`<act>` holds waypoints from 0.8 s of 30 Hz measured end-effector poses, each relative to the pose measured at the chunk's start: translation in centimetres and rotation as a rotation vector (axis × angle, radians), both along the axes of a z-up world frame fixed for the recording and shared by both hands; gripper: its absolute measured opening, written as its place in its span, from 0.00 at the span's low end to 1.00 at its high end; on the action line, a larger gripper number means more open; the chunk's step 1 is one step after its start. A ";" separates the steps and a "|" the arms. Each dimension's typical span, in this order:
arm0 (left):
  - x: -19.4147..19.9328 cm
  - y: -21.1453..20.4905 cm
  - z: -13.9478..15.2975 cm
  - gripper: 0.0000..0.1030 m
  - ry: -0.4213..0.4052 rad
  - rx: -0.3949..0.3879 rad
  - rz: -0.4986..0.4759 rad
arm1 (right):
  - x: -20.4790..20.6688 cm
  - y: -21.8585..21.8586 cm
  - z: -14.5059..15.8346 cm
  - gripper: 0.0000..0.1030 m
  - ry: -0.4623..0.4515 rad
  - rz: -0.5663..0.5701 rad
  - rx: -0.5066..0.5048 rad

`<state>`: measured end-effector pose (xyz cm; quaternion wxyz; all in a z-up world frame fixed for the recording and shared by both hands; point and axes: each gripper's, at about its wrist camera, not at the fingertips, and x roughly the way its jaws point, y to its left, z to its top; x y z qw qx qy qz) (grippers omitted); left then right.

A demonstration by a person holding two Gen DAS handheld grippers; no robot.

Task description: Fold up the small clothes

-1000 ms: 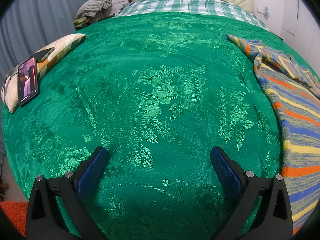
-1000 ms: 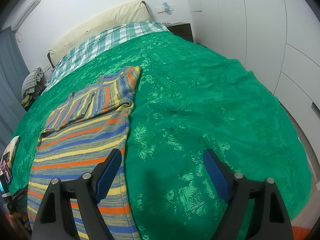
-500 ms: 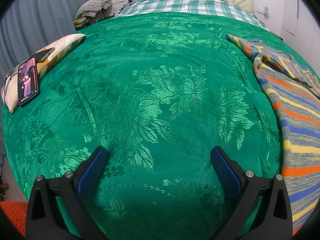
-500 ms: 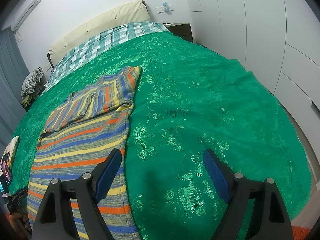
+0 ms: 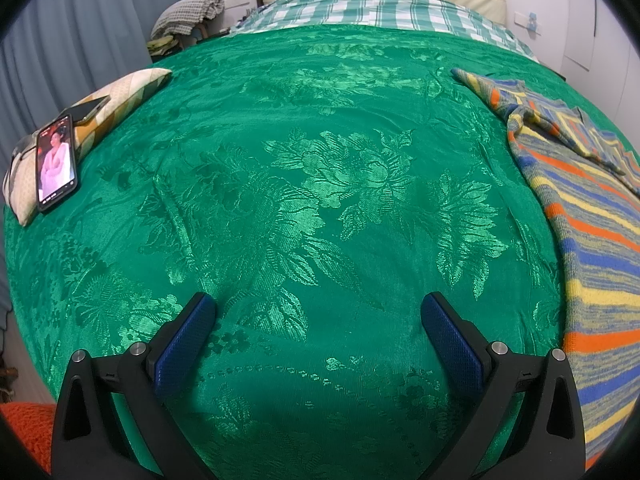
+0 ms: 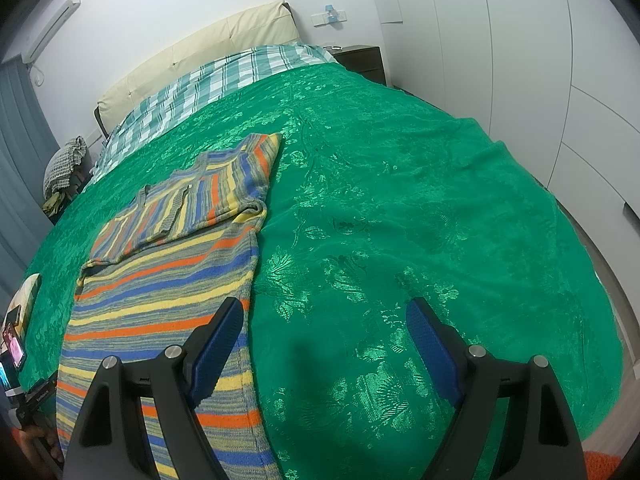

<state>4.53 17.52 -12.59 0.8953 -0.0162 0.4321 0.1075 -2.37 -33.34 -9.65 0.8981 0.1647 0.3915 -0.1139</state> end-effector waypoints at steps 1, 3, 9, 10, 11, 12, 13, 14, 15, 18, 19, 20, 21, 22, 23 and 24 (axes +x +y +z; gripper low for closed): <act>0.0 0.0 0.0 0.99 0.000 0.000 0.000 | 0.0 0.0 0.0 0.80 0.001 0.000 0.001; 0.0 0.0 0.0 0.99 0.000 0.000 0.000 | 0.0 0.0 0.1 0.80 0.003 0.000 0.000; 0.0 0.0 0.0 0.99 -0.001 0.001 0.000 | -0.1 0.0 0.3 0.80 0.005 0.000 -0.002; 0.0 0.0 0.0 0.99 -0.001 0.001 0.000 | -0.1 0.0 0.3 0.80 0.005 0.000 -0.002; 0.0 0.0 0.0 0.99 -0.001 0.001 0.000 | -0.1 0.0 0.3 0.80 0.005 -0.001 -0.002; 0.0 0.0 0.0 0.99 -0.001 0.001 0.000 | -0.1 0.0 0.3 0.80 0.007 0.000 -0.002; 0.0 0.0 0.0 0.99 -0.001 0.001 0.000 | -0.1 0.0 0.3 0.80 0.007 0.000 -0.002; 0.0 0.0 0.0 0.99 -0.001 0.001 0.000 | -0.1 0.0 0.3 0.80 0.008 0.000 -0.002; 0.0 -0.1 0.0 0.99 -0.001 0.001 0.000 | -0.1 0.0 0.3 0.80 0.007 0.000 -0.002; 0.0 -0.1 0.0 0.99 -0.001 0.001 0.000 | -0.1 0.0 0.3 0.80 0.009 0.001 -0.002; 0.0 -0.1 0.0 0.99 -0.001 0.001 0.000 | -0.1 0.1 0.1 0.80 0.010 0.001 -0.002; 0.0 -0.1 0.0 0.99 -0.001 0.001 0.000 | -0.1 0.1 0.1 0.80 0.009 0.001 -0.002; 0.0 -0.1 0.0 0.99 -0.001 0.001 0.000 | -0.1 0.1 0.1 0.80 0.010 0.000 -0.002; 0.0 0.0 0.0 0.99 -0.002 0.002 0.000 | -0.1 0.1 0.1 0.80 0.010 0.000 -0.002; 0.0 0.0 0.0 0.99 -0.002 0.002 0.000 | -0.1 0.1 0.1 0.80 0.010 0.001 -0.002; 0.0 0.0 0.0 0.99 -0.001 0.002 0.000 | -0.1 0.1 0.1 0.80 0.010 0.001 -0.001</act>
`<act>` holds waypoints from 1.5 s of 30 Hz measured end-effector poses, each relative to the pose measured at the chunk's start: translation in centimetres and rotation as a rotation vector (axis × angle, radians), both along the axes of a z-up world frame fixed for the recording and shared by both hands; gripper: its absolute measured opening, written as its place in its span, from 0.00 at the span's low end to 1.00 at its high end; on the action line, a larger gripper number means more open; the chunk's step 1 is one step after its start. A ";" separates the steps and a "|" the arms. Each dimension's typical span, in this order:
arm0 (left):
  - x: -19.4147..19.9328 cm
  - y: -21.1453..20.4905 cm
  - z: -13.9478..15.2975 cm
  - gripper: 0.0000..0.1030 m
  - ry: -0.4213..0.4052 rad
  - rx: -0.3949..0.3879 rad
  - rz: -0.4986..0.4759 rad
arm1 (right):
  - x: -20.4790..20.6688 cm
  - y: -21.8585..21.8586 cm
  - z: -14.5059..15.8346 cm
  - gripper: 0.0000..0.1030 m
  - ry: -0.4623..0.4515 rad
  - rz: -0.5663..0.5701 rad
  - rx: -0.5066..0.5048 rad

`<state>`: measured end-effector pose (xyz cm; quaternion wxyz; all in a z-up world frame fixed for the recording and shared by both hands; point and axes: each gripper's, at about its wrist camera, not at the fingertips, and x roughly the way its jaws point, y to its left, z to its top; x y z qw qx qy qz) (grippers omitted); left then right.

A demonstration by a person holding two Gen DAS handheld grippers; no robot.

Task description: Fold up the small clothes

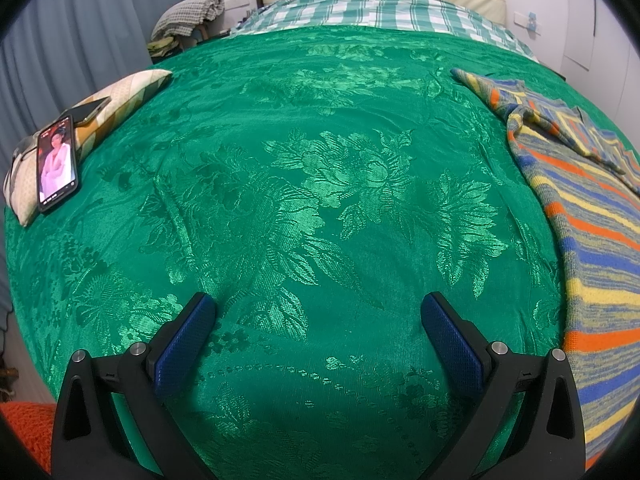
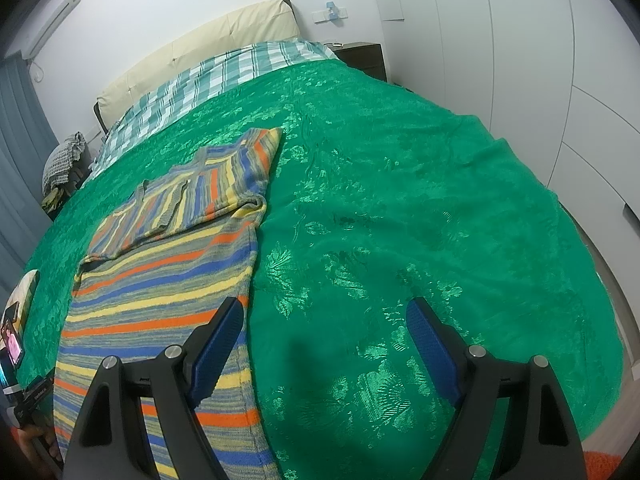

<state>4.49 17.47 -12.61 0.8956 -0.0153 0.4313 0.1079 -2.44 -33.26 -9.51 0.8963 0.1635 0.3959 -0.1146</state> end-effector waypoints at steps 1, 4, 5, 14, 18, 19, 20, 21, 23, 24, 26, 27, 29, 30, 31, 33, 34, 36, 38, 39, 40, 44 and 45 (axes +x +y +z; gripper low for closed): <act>0.0 0.0 0.0 0.99 0.000 0.000 0.000 | 0.0 0.0 0.0 0.80 0.000 -0.001 -0.001; 0.0 0.0 0.0 0.99 -0.001 0.000 0.000 | 0.0 0.0 0.0 0.80 -0.001 0.000 -0.001; 0.0 0.0 0.0 0.99 -0.001 0.000 0.000 | 0.0 0.1 -0.1 0.80 -0.001 0.001 -0.001; 0.0 0.0 0.0 0.99 -0.001 0.001 0.000 | 0.1 0.3 -0.4 0.80 -0.001 0.005 -0.001; 0.0 0.0 0.0 0.99 -0.001 0.001 0.000 | 0.1 0.3 -0.3 0.80 -0.002 0.004 -0.001; 0.0 0.0 0.0 0.99 -0.001 0.001 0.000 | 0.1 0.3 -0.3 0.80 -0.002 0.004 0.000; 0.0 0.0 0.0 0.99 -0.001 0.001 0.000 | 0.1 0.3 -0.3 0.80 -0.002 0.004 0.000; 0.0 0.0 0.0 0.99 -0.001 0.001 0.000 | 0.1 0.3 -0.4 0.80 -0.001 0.004 0.000; 0.0 0.0 0.0 0.99 -0.001 0.001 0.000 | 0.1 0.3 -0.3 0.81 -0.002 0.003 -0.001; 0.0 0.0 0.0 0.99 -0.001 0.001 0.000 | 0.1 0.3 -0.3 0.81 -0.002 0.003 0.000; 0.0 0.0 0.0 0.99 -0.002 0.001 0.000 | 0.1 0.3 -0.3 0.80 -0.002 0.002 0.001; 0.0 0.0 0.0 0.99 -0.002 0.002 -0.001 | 0.1 0.3 -0.3 0.80 -0.002 0.001 0.001; 0.0 0.0 0.0 0.99 -0.002 0.002 -0.001 | 0.1 0.3 -0.3 0.80 -0.002 0.001 0.001; 0.0 0.0 0.0 0.99 -0.002 0.002 -0.001 | 0.1 0.3 -0.4 0.80 -0.002 0.001 0.002; 0.0 0.0 0.0 0.99 -0.002 0.002 -0.001 | 0.1 0.3 -0.3 0.80 -0.002 0.001 0.001; 0.0 0.0 0.0 0.99 -0.002 0.002 -0.001 | 0.1 0.3 -0.3 0.80 -0.002 0.001 0.001; 0.0 0.0 0.0 0.99 -0.002 0.002 -0.001 | 0.1 0.3 -0.3 0.80 -0.002 0.001 0.001; 0.0 0.0 0.0 0.99 -0.002 0.002 -0.001 | 0.1 0.2 -0.3 0.80 -0.002 0.001 0.001; 0.0 0.0 0.0 0.99 -0.002 0.002 -0.001 | 0.1 0.2 -0.3 0.80 -0.002 0.001 0.001; 0.0 0.0 0.0 0.99 -0.002 0.002 -0.001 | 0.1 0.3 -0.4 0.80 -0.002 0.001 0.002; 0.0 0.0 0.0 0.99 -0.003 0.002 -0.001 | 0.1 0.2 -0.3 0.80 -0.002 -0.001 0.002; 0.0 0.0 0.0 0.99 -0.003 0.003 -0.001 | 0.1 0.2 -0.3 0.80 -0.002 0.000 0.002; 0.0 0.0 0.0 0.99 -0.003 0.003 -0.001 | 0.1 0.3 -0.3 0.80 -0.002 0.000 0.001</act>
